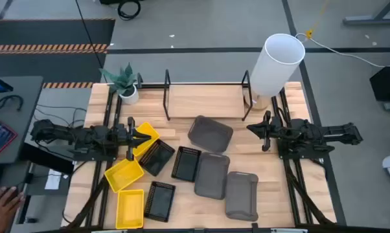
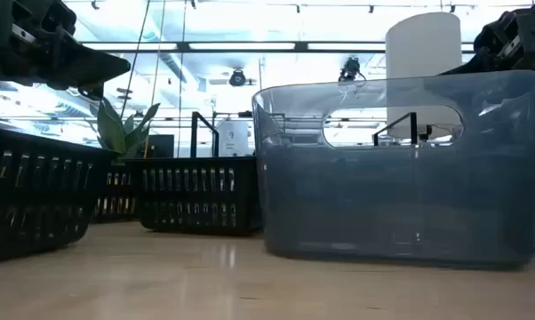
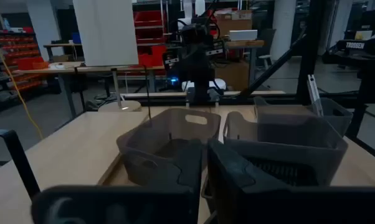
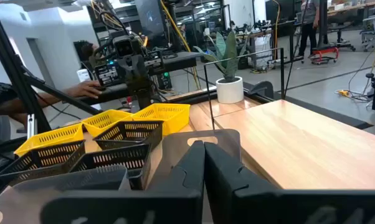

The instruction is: Stack baskets on shelf by color

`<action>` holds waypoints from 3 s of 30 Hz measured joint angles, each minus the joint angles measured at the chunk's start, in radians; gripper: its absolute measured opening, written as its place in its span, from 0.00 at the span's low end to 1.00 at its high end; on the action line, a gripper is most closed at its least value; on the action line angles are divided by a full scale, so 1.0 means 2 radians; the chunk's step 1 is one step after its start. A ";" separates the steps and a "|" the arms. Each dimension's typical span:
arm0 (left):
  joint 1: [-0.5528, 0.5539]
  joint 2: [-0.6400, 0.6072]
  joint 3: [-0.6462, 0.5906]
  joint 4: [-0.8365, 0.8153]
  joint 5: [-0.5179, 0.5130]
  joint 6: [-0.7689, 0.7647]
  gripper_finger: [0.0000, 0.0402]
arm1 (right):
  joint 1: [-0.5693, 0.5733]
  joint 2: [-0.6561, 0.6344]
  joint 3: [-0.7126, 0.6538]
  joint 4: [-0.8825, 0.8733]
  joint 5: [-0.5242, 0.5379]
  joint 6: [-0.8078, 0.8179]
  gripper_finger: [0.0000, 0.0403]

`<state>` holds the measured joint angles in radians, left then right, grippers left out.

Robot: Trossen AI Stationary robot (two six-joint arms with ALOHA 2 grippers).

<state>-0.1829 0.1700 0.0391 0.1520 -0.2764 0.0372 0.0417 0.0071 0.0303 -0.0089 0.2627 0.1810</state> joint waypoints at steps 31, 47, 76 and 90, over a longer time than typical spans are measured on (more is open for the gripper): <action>0.000 0.000 0.000 0.000 0.000 0.000 0.07 | 0.000 0.000 0.000 0.000 0.000 0.000 0.03; 0.000 0.000 0.000 0.000 0.000 0.000 0.09 | 0.000 0.000 0.000 0.000 0.000 0.000 0.03; 0.000 0.000 0.000 0.000 0.000 0.000 0.06 | -0.001 0.001 0.000 0.178 0.012 0.044 0.03; 0.000 0.000 0.000 0.000 0.000 0.000 0.08 | -0.001 0.097 0.044 0.041 0.028 0.106 0.03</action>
<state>-0.1825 0.1699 0.0391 0.1520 -0.2760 0.0368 0.0399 0.2011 0.1176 0.0733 0.3185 0.3923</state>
